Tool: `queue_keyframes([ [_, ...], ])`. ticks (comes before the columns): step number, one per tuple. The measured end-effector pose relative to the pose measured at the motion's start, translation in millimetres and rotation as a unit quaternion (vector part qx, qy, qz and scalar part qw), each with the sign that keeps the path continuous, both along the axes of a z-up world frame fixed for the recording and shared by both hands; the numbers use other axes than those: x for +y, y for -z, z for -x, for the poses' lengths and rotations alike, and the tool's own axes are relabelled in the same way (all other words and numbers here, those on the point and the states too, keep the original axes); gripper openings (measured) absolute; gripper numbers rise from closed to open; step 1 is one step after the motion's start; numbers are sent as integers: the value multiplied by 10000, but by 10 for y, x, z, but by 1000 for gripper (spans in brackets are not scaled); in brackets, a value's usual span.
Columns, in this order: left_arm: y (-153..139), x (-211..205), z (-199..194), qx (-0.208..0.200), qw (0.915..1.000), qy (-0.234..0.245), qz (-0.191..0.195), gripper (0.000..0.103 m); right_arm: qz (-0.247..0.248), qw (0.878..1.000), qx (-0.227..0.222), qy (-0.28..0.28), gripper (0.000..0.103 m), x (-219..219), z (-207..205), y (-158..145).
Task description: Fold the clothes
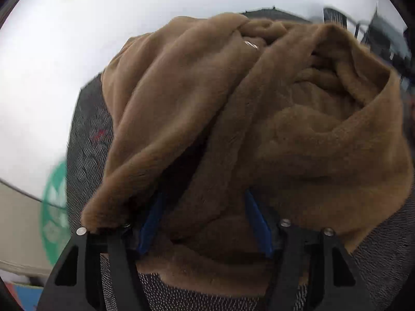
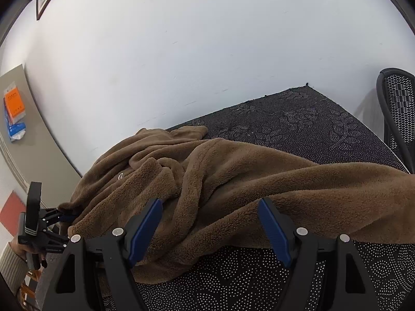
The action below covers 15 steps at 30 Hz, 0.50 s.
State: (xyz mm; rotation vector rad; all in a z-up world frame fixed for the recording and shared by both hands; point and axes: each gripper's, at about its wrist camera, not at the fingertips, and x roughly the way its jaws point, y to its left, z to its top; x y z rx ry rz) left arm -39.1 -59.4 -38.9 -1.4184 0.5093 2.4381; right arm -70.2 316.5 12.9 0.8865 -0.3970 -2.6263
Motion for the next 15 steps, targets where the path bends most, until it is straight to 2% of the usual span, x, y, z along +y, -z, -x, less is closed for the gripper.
queue_keyframes([
  [4,10,-11,-182,32,9997,247,60,66,-28,10000,-20,-29,78,-17,9,3],
  [10,39,-40,-93,-5,9999,77,-95,65,-14,10000,-34,-11,78,-13,21,9],
  [13,35,-47,-91,-2,9998,35,-209,51,-8,10000,-3,35,78,1,12,1],
  [15,21,-71,-96,74,9997,-68,-237,35,-53,9999,53,80,78,23,-4,-27],
])
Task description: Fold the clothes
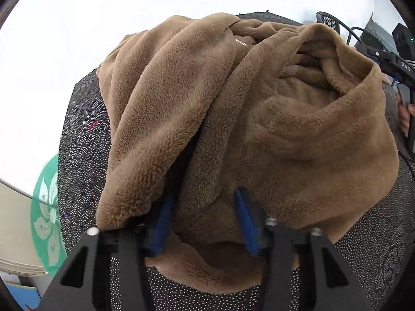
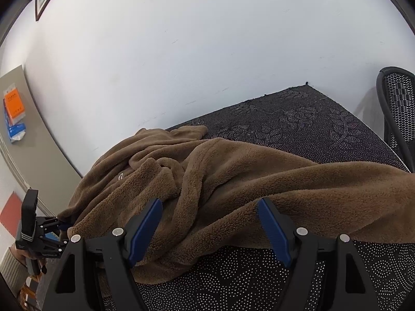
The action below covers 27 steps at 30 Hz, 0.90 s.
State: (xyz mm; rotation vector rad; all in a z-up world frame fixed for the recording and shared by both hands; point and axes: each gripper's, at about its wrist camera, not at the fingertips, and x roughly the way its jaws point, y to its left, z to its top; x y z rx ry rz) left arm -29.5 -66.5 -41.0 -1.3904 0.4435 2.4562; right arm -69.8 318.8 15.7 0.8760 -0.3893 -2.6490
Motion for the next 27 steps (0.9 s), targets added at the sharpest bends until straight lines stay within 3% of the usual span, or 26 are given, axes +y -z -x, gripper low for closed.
queue_keyframes([
  [2,-22,-72,-9,140,9996,-222,-97,20,-46,10000,56,44,78,22,-15,-28],
  [3,-40,-114,-15,219,9990,-343,-181,17,-100,9999,104,37,78,41,-28,-71],
  [9,-247,-320,-59,846,9883,-1039,-725,14,-899,9929,438,-648,78,38,-173,-365],
  [12,-519,-395,-53,1278,9750,-1351,-1220,13,-1345,9816,442,-1280,78,-43,-211,-345],
  [16,-838,-560,-243,1791,9460,-1725,-2081,13,-2139,9564,581,-1901,78,-337,-293,-187],
  [19,-1040,-633,-337,2110,9285,-1913,-2383,13,-2581,9420,591,-2065,78,-531,-242,-52],
  [21,-1158,-681,-383,2271,9188,-1968,-2561,13,-2738,9385,546,-2032,78,-581,-149,-1],
  [27,-1300,-864,-494,2551,9111,-2052,-2504,10,-3014,9262,514,-2204,78,-813,143,78],
])
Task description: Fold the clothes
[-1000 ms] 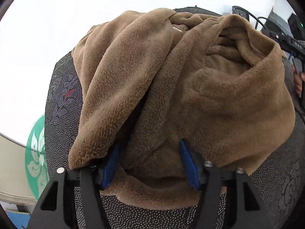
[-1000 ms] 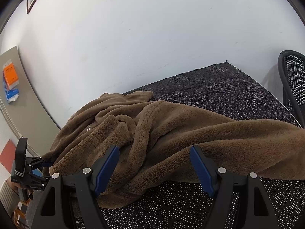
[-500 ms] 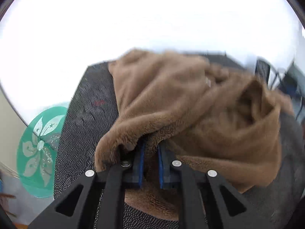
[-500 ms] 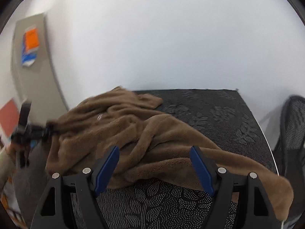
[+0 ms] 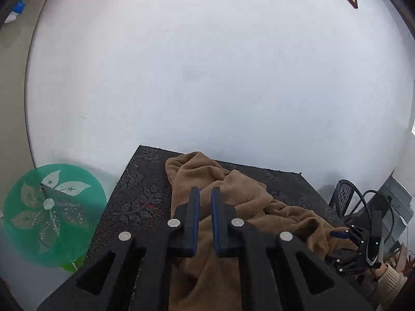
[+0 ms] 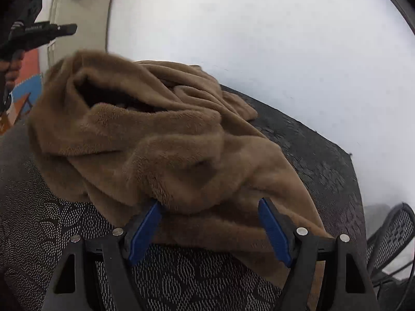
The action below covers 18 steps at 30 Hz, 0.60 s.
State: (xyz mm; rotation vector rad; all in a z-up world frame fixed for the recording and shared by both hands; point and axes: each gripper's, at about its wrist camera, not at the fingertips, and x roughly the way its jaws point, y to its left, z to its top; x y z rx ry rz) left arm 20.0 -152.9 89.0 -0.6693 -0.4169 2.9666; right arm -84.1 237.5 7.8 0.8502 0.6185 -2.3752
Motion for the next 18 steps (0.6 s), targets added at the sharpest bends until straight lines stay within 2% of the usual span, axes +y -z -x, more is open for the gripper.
queue_keyframes([
  [1,21,-23,-33,-52,10000,-13,-9,10,-47,10000,37,-1,78,-58,64,8],
  [4,154,-61,-34,-238,9997,43,100,10,277,9973,275,622,78,-46,292,-128],
  [7,252,30,-77,-399,9974,439,399,10,625,9885,518,1275,78,-24,522,-272],
  [8,273,63,-77,-430,9960,584,519,10,617,9876,531,1340,78,-24,542,-277],
  [11,339,232,-138,-560,9868,1137,1004,10,523,9866,532,1450,78,-28,574,-268],
  [14,519,439,-130,-825,9723,1702,1375,12,251,9878,519,1444,78,-52,533,-185],
  [15,582,484,-104,-929,9696,1729,1458,15,240,9877,478,1471,78,-54,545,-193],
  [17,707,567,-47,-1142,9647,1741,1612,24,522,9865,357,1508,78,17,440,-266],
  [18,750,578,-8,-1198,9650,1688,1610,27,803,9859,313,1433,78,51,355,-335],
])
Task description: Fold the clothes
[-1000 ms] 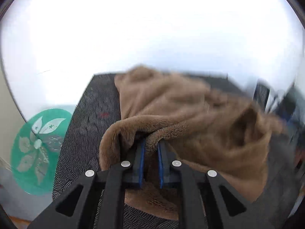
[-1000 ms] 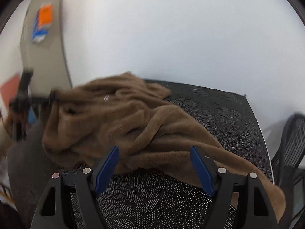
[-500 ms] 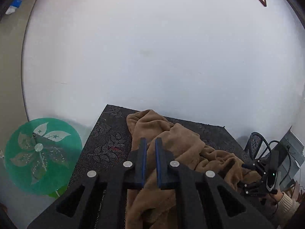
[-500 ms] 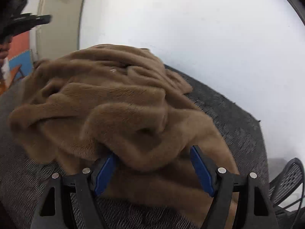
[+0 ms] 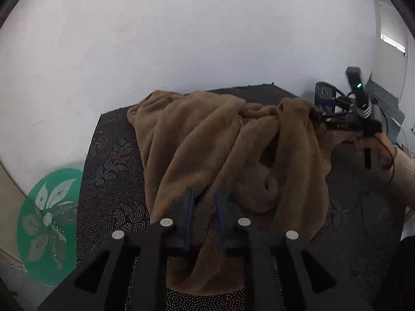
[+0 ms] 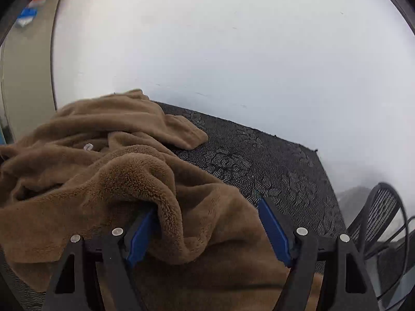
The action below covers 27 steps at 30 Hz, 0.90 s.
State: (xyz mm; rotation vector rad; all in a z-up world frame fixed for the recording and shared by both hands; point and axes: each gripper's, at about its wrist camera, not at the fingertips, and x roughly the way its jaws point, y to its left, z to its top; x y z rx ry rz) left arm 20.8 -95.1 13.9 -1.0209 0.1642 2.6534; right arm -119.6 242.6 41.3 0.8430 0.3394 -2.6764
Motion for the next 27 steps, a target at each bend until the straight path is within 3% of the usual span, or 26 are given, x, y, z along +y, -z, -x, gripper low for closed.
queue_keyframes([
  [3,65,-30,120,-64,9995,-314,-81,32,945,9946,-4,-439,78,65,-277,-232],
  [7,113,-172,253,-96,9971,-679,-314,39,1853,9668,-344,-1727,78,-200,-581,-450],
  [12,158,-293,257,-97,9941,-938,-539,44,1783,9357,-1457,-2674,78,-968,-637,-113],
  [13,173,-313,250,-104,9934,-981,-583,44,1716,9330,-1639,-2705,74,-1093,-612,-5],
  [15,208,-360,230,-128,9919,-1061,-682,47,1662,9256,-2034,-2724,56,-1307,-535,205],
  [17,236,-406,198,-135,9906,-1116,-784,50,1624,9234,-2291,-2615,51,-1451,-423,361],
  [21,268,-488,126,-82,9882,-1235,-905,59,1594,9200,-2561,-2503,51,-1621,-305,528],
  [27,304,-652,82,-60,9807,-1446,-1313,63,1542,9146,-2703,-2584,47,-1843,-259,655],
])
